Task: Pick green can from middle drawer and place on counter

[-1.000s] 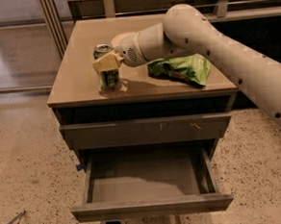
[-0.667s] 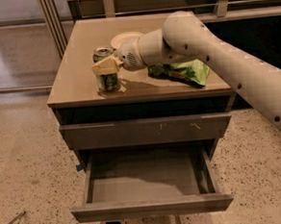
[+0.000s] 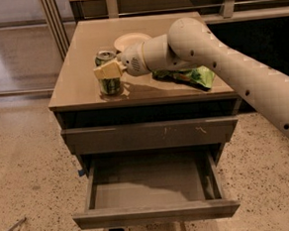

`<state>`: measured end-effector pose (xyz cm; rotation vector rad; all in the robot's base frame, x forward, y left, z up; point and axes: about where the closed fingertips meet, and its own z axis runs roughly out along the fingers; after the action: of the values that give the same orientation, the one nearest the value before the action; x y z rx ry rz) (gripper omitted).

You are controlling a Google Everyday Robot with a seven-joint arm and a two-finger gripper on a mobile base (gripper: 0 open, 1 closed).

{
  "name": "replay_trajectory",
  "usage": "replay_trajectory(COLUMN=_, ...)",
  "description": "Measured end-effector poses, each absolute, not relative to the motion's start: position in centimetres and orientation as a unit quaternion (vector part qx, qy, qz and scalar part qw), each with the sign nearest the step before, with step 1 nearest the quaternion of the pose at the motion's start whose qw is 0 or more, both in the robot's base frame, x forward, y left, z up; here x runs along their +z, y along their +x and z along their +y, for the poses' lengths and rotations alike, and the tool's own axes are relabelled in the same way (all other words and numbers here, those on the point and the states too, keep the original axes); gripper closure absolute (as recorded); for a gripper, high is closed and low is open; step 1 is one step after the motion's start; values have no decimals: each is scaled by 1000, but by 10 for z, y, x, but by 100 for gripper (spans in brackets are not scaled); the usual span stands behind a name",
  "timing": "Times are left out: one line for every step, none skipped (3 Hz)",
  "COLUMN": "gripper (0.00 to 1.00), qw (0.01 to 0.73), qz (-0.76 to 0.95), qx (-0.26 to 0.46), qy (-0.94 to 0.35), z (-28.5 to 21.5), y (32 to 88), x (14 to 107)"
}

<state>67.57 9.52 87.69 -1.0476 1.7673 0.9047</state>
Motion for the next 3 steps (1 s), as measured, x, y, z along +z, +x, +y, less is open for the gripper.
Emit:
replay_trajectory(gripper=50, qw=433, qz=709, qx=363, qy=-421, z=95, y=676, x=877)
replay_trajectory(gripper=27, qw=433, qz=709, qx=363, qy=-421, z=95, y=676, x=877)
replay_trajectory(gripper=4, qw=433, qz=709, qx=363, qy=-421, z=95, y=676, x=877)
